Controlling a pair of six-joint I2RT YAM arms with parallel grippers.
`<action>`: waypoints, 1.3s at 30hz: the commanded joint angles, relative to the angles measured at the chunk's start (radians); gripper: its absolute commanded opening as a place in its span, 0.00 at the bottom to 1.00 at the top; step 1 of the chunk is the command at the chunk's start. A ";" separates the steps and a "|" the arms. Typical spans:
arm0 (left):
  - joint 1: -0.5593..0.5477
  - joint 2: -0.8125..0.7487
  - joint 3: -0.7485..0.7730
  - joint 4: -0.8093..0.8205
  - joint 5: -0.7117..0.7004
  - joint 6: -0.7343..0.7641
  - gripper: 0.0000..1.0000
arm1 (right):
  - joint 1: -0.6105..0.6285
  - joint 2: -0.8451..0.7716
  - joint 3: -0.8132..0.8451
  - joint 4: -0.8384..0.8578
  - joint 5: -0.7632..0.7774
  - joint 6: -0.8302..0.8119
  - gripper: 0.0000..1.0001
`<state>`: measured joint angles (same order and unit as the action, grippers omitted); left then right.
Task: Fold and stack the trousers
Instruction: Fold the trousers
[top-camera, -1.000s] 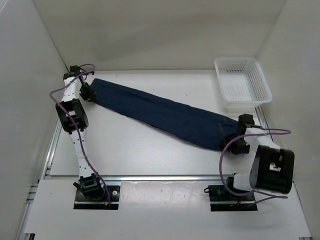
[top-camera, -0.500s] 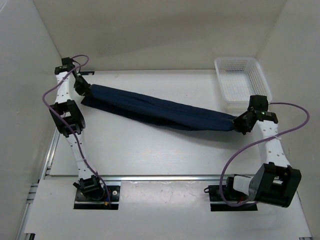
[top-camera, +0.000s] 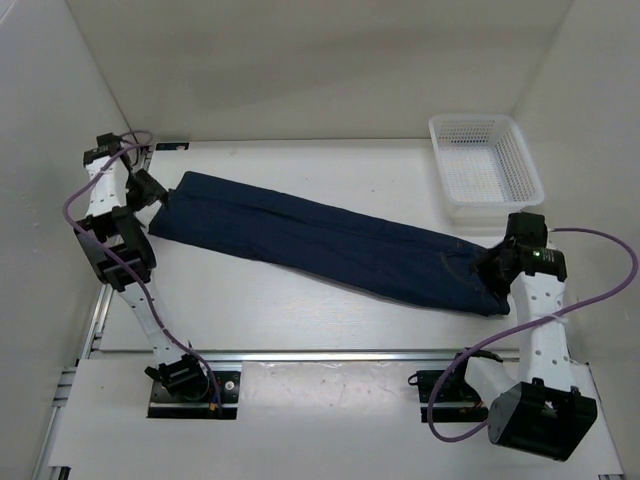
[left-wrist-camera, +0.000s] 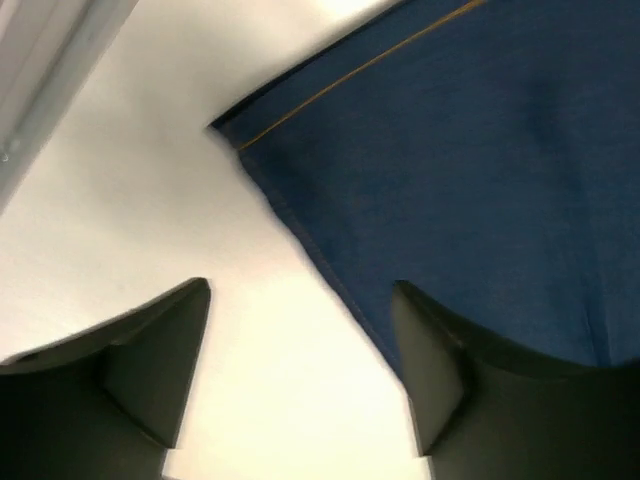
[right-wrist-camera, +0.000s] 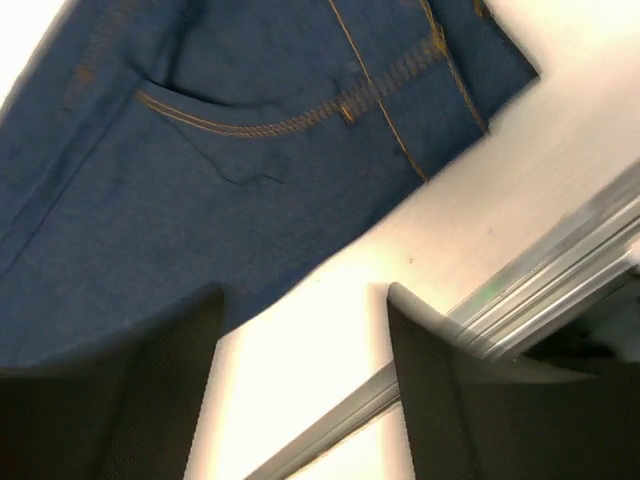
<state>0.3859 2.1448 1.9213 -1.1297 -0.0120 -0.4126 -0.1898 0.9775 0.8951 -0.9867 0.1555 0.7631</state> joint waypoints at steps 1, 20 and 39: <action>-0.073 -0.018 0.155 -0.005 -0.008 0.035 0.80 | -0.003 -0.005 0.080 -0.004 0.027 -0.021 0.40; -0.160 0.425 0.705 -0.009 0.182 -0.020 0.76 | -0.003 0.395 0.196 0.237 -0.024 -0.094 0.28; -0.217 0.113 0.265 0.140 0.009 -0.046 0.68 | 0.234 0.478 0.194 0.322 -0.096 -0.176 0.05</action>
<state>0.1814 2.4584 2.2456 -1.0603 0.0288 -0.4473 -0.0689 1.4273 1.0660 -0.7021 0.0963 0.6300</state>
